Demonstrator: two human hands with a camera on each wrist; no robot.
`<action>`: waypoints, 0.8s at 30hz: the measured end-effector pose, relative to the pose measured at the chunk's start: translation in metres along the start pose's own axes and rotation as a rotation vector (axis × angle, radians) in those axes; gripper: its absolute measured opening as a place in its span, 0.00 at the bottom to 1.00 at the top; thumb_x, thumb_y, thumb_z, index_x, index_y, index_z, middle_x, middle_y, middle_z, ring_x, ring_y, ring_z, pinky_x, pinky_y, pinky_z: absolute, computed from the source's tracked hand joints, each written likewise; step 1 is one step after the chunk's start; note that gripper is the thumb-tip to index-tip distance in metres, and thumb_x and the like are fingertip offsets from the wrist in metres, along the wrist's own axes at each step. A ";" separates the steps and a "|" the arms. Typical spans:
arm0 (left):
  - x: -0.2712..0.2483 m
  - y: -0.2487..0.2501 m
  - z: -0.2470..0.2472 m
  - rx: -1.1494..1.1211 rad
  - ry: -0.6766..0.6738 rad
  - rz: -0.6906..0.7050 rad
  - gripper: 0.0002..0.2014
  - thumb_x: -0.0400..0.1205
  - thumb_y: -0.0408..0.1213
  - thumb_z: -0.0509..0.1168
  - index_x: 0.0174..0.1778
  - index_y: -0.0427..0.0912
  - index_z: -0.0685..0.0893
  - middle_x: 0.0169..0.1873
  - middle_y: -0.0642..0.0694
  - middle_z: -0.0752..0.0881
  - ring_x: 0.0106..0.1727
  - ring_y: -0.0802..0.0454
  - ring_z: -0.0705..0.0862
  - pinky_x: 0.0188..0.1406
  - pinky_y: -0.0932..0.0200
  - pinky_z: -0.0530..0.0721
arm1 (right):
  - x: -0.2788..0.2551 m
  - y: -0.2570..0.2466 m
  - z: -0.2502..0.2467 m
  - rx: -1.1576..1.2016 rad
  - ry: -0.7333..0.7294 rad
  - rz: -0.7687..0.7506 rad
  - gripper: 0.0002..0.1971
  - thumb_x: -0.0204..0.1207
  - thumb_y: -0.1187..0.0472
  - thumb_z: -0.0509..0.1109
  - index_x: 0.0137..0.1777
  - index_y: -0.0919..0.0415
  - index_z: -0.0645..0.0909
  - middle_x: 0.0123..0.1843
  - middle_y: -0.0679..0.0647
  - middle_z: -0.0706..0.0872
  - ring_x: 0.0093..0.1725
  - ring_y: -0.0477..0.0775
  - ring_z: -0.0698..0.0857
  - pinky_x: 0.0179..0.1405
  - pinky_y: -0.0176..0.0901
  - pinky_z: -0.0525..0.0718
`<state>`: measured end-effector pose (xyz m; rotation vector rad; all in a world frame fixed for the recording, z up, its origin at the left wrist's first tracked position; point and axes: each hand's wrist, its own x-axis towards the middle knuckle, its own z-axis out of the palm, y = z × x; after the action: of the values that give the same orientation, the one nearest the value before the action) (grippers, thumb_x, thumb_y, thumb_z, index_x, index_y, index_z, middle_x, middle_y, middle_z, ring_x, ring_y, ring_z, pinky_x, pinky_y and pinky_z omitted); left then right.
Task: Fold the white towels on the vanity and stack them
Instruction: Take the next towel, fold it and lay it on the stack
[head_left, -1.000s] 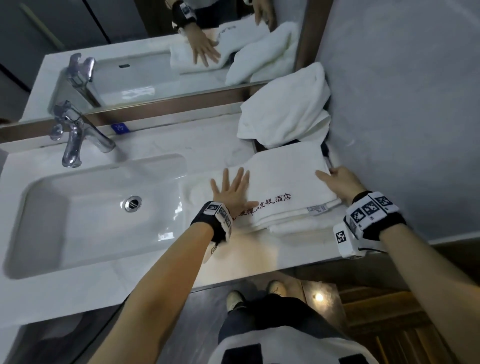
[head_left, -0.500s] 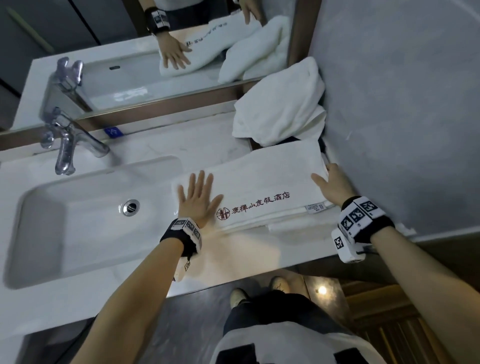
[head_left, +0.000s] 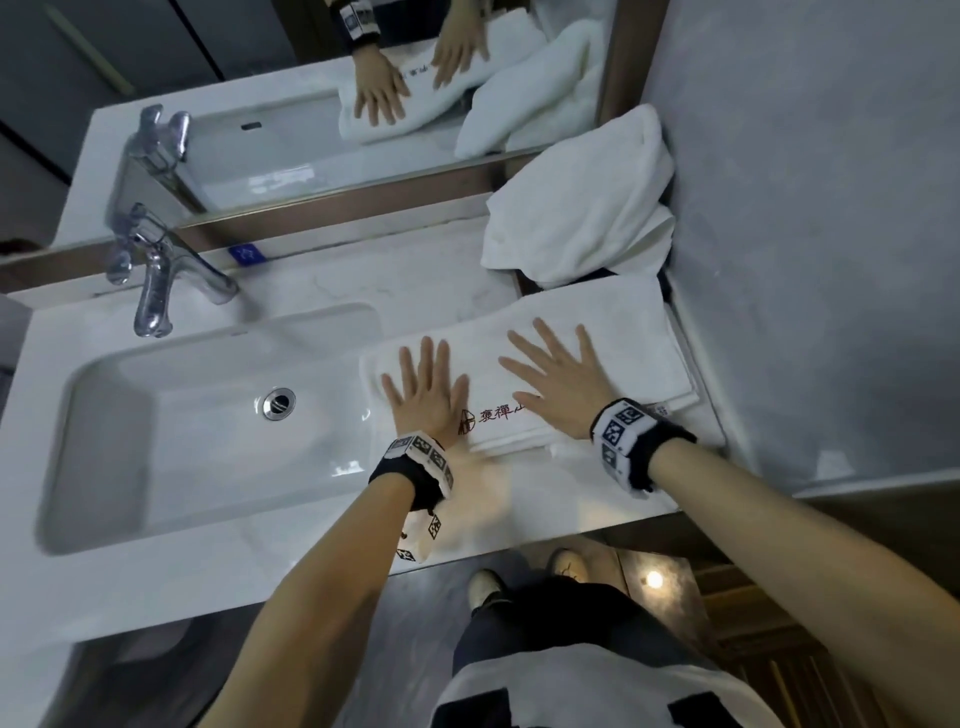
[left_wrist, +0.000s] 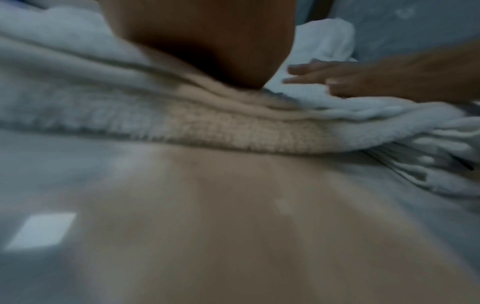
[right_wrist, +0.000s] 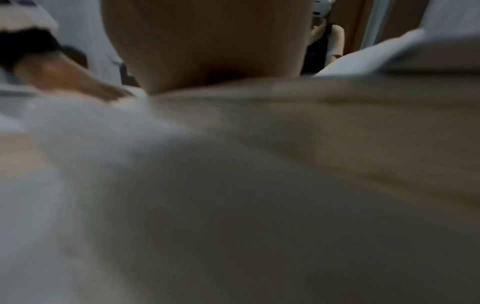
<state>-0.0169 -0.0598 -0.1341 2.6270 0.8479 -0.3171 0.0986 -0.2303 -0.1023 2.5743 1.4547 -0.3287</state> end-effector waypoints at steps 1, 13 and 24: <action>0.000 -0.005 -0.001 -0.009 0.012 -0.035 0.29 0.86 0.57 0.38 0.82 0.55 0.37 0.82 0.55 0.35 0.83 0.47 0.31 0.78 0.37 0.30 | -0.003 0.011 0.003 0.016 0.020 0.002 0.29 0.83 0.38 0.42 0.83 0.39 0.43 0.86 0.42 0.37 0.84 0.54 0.35 0.78 0.72 0.39; 0.005 0.017 -0.029 -0.010 -0.011 0.256 0.44 0.81 0.62 0.54 0.82 0.45 0.37 0.82 0.50 0.34 0.83 0.47 0.32 0.79 0.40 0.34 | -0.061 0.069 0.003 0.594 0.362 0.595 0.33 0.79 0.55 0.66 0.81 0.62 0.57 0.83 0.64 0.59 0.80 0.66 0.60 0.80 0.59 0.58; 0.013 0.053 -0.025 0.213 -0.266 0.425 0.67 0.64 0.62 0.74 0.81 0.38 0.33 0.83 0.46 0.34 0.84 0.46 0.38 0.82 0.39 0.48 | -0.061 0.095 -0.045 1.361 0.077 0.680 0.23 0.75 0.57 0.72 0.70 0.57 0.75 0.62 0.54 0.85 0.50 0.50 0.85 0.47 0.41 0.82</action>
<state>0.0280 -0.0832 -0.1010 2.7832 0.1691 -0.6477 0.1545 -0.3181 -0.0389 3.8028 0.1007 -1.4880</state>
